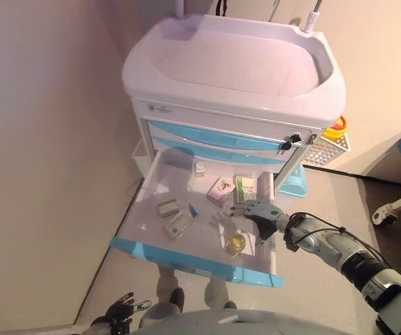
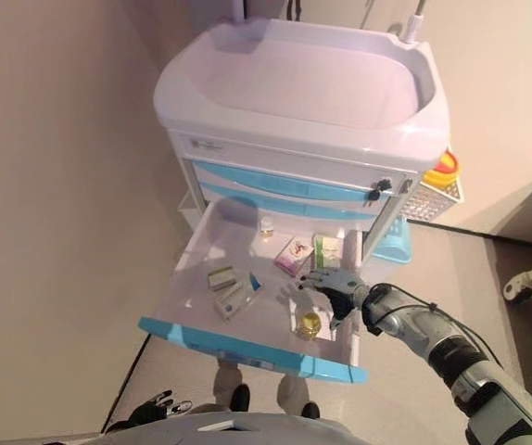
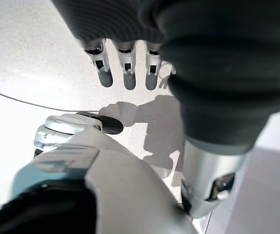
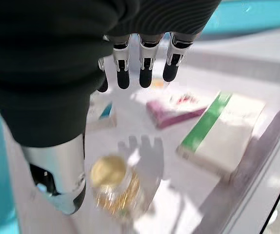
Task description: Open the drawer and pick up the medicine
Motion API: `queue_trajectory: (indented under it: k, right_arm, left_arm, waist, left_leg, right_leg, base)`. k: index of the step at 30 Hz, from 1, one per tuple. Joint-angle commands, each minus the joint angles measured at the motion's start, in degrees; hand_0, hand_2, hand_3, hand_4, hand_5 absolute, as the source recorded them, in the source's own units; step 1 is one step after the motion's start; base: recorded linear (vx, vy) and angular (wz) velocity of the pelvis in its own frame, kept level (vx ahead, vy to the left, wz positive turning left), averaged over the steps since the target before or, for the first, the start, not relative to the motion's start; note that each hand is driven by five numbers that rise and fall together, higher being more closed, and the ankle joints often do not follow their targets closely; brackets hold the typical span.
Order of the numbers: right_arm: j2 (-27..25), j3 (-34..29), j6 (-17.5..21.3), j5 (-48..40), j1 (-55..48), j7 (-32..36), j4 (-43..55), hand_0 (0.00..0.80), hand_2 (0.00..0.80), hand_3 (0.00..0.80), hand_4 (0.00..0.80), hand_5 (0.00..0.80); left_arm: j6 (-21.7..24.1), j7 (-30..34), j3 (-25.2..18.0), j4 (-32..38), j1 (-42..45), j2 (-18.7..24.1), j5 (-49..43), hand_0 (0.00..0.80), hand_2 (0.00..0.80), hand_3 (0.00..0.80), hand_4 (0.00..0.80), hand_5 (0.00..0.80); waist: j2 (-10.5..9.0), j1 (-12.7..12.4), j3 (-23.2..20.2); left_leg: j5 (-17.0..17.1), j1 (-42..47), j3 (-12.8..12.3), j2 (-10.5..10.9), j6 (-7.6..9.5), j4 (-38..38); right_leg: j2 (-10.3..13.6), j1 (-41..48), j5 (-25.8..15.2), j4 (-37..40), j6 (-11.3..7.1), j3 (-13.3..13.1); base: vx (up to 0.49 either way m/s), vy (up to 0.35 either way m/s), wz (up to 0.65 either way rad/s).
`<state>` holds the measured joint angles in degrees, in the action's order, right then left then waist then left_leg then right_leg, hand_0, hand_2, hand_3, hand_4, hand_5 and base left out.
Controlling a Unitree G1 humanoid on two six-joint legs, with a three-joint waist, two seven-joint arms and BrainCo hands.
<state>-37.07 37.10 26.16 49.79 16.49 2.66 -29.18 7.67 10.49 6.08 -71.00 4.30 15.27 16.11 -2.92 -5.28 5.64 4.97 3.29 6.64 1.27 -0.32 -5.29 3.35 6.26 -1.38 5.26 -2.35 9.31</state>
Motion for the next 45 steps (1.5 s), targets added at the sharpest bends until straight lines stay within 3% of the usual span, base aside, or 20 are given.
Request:
queue_trajectory:
  k: [1,10,21,45]
  right_arm:
    - [1.8,3.6,-0.2,2.3,1.4,-3.1,-0.9,0.000,0.000,0.000,0.000,0.000]
    - [4.7,4.7,-1.8,5.6,0.0,-6.5,-5.7,0.000,0.000,0.000,0.000,0.000]
    - [10.4,2.3,-9.8,10.0,-1.6,-18.5,-11.3,0.000,0.000,0.000,0.000,0.000]
    - [13.1,4.0,-12.6,11.7,0.6,-16.5,-16.2,0.000,0.000,0.000,0.000,0.000]
  left_arm:
    - [0.7,0.0,2.8,-1.7,-3.0,1.2,-1.6,0.000,0.000,0.000,0.000,0.000]
    - [1.0,0.0,3.5,-1.3,-3.3,1.2,-2.6,0.000,0.000,0.000,0.000,0.000]
    - [1.6,-0.3,4.9,-1.6,-3.3,-0.4,-2.5,0.000,0.000,0.000,0.000,0.000]
    - [1.6,-0.1,5.7,-1.8,-3.4,-0.6,-3.2,0.000,0.000,0.000,0.000,0.000]
  waist:
    - [-0.75,-1.4,-0.8]
    - [-0.16,-1.7,-0.8]
    - [0.88,-1.2,-0.7]
    - [1.22,-2.2,-0.5]
  left_leg:
    - [-4.8,-0.1,-1.5,1.7,0.97,1.1]
    - [-4.7,0.0,-0.9,1.9,1.02,1.0]
    - [-4.8,0.1,-0.6,2.2,1.37,1.2]
    - [-4.7,0.6,0.3,2.4,1.44,1.1]
  right_leg:
    - [1.7,-2.3,1.2,-4.9,-1.52,0.3]
    - [1.7,-2.1,1.1,-4.6,-1.58,0.4]
    - [1.6,-2.4,1.3,-5.0,-1.34,0.1]
    - [1.6,-1.7,1.5,-5.0,-1.11,0.8]
  base:
    - [0.026,-0.011,0.09]
    - [0.016,-0.009,0.04]
    - [0.000,0.000,0.00]
    - [0.002,-0.001,0.01]
